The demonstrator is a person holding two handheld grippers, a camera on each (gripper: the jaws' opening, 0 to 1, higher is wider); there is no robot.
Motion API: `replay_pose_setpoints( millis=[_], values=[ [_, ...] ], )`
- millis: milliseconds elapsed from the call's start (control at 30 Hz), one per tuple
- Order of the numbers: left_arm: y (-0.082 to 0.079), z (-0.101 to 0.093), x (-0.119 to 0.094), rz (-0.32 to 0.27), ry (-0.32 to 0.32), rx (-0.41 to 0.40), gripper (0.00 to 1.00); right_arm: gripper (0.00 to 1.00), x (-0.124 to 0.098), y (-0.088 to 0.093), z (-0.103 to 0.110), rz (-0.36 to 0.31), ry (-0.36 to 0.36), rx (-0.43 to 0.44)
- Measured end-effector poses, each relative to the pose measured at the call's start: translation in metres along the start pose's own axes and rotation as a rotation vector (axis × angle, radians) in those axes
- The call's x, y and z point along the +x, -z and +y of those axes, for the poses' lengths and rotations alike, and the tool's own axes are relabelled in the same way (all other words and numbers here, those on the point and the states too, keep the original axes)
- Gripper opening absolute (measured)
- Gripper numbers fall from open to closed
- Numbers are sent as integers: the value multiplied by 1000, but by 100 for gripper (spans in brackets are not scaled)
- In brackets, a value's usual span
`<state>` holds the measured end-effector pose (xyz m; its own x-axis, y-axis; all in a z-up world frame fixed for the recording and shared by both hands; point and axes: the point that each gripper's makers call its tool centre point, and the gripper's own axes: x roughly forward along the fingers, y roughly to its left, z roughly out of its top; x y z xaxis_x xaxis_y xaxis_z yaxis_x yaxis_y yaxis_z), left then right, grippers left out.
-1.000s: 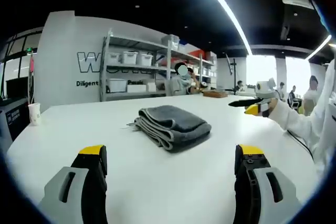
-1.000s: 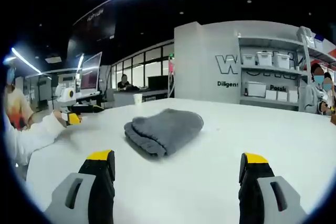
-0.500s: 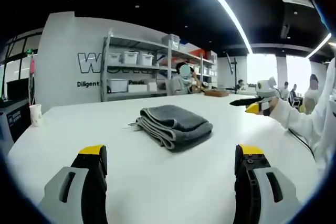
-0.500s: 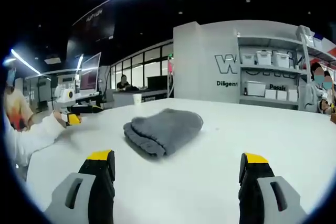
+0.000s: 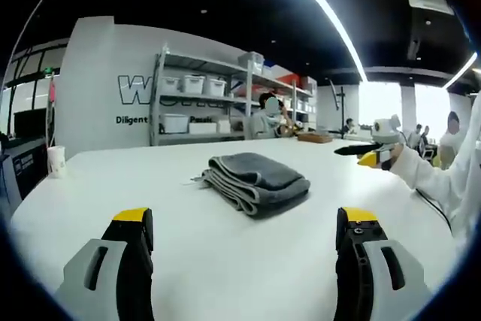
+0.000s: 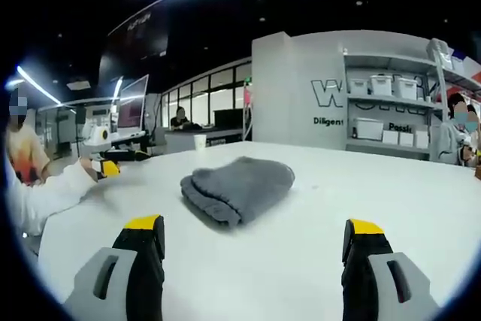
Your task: Open the folded towel by lifting each exposed corner and separating the folded layers until the towel lies flat within the target outline without major curled edges
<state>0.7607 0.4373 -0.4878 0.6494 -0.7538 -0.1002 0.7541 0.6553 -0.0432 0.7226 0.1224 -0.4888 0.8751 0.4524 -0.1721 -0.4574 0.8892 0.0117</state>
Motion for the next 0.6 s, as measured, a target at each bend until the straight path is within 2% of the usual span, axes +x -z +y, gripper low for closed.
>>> replay_pose_setpoints(
  millis=[267,600],
  values=[
    [-3,-11,4,2,27,30,100,100,-1,-4,3,-14,4,-25],
    [-7,-8,1,-13,17,28,100,100,-1,1,3,0,10,-30]
  ],
)
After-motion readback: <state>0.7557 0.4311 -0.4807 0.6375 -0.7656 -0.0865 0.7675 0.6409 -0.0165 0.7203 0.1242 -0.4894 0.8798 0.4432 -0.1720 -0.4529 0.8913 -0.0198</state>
